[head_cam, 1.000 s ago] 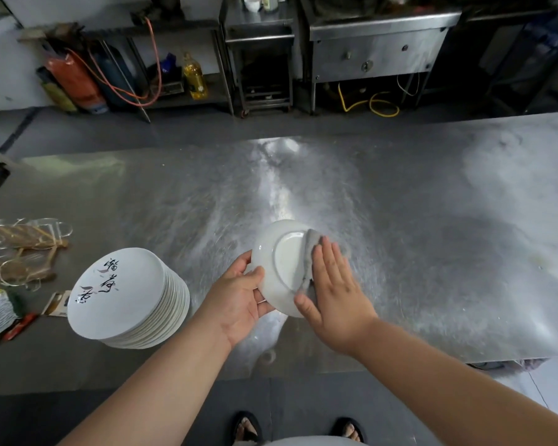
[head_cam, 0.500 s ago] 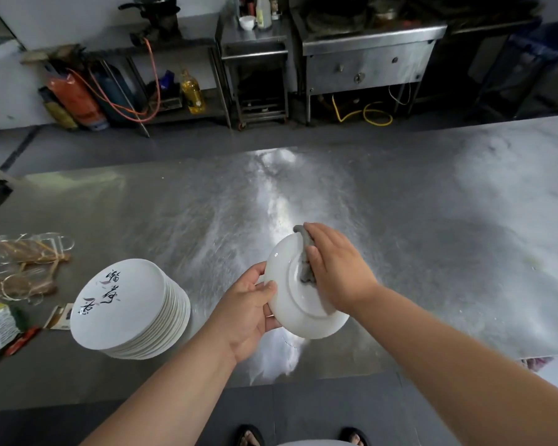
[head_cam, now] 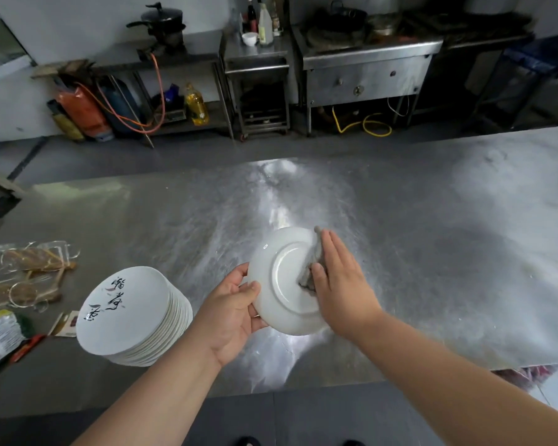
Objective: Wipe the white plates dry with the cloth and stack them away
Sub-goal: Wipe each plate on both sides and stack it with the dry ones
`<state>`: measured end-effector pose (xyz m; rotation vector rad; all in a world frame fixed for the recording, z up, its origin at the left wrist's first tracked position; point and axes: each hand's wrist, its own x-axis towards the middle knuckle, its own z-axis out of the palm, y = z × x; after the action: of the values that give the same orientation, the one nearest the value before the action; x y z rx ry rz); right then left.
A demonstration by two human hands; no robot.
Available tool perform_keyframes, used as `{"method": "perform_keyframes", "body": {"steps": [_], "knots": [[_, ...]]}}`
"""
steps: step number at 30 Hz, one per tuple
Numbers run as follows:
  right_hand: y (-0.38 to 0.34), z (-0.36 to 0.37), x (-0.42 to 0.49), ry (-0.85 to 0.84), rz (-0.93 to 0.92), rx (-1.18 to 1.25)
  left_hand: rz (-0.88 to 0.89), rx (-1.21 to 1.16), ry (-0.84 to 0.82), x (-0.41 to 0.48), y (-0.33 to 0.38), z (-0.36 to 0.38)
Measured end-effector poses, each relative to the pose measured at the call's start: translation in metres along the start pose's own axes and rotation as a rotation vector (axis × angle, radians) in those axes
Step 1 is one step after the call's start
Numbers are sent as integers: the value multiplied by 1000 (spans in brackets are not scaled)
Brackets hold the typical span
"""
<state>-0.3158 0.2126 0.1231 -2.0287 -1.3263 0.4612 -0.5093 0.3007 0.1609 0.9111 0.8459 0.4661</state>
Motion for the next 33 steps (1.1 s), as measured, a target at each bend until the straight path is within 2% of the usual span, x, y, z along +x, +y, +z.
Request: {"method": "perform_keyframes", "body": {"steps": [1, 4, 6, 9, 12, 14, 18, 22, 26, 29, 31, 33], "knots": [[-3, 2, -4, 11, -2, -11, -2, 8, -8, 0, 2, -1], [-12, -9, 13, 41, -223, -143, -1, 53, -52, -2, 8, 0], [-13, -21, 32, 44, -287, -137, 17, 14, -59, -2, 13, 0], [-11, -21, 20, 37, -146, 60, 67, -146, -23, 1, 19, 1], [-20, 4, -26, 21, -21, 133, 97, -281, 34, 4, 12, 2], [-20, 11, -35, 30, -16, 119, 88, -281, 32, 3, 7, 1], [-17, -24, 18, 58, -103, 39, 91, -232, -28, 0, 12, -1], [-22, -36, 24, 46, -90, 109, 120, -272, -19, 2, 17, 7], [-37, -4, -28, 128, 120, 288, 108, -324, -5, 3, 4, 17], [-30, -15, -16, 207, 261, 456, 53, -268, -69, -1, 3, 18], [-26, -35, 2, 230, 189, 480, -39, -229, -108, -1, 13, 18], [-28, -52, 17, 136, 88, 465, -145, -211, -111, -1, 24, 21]]}}
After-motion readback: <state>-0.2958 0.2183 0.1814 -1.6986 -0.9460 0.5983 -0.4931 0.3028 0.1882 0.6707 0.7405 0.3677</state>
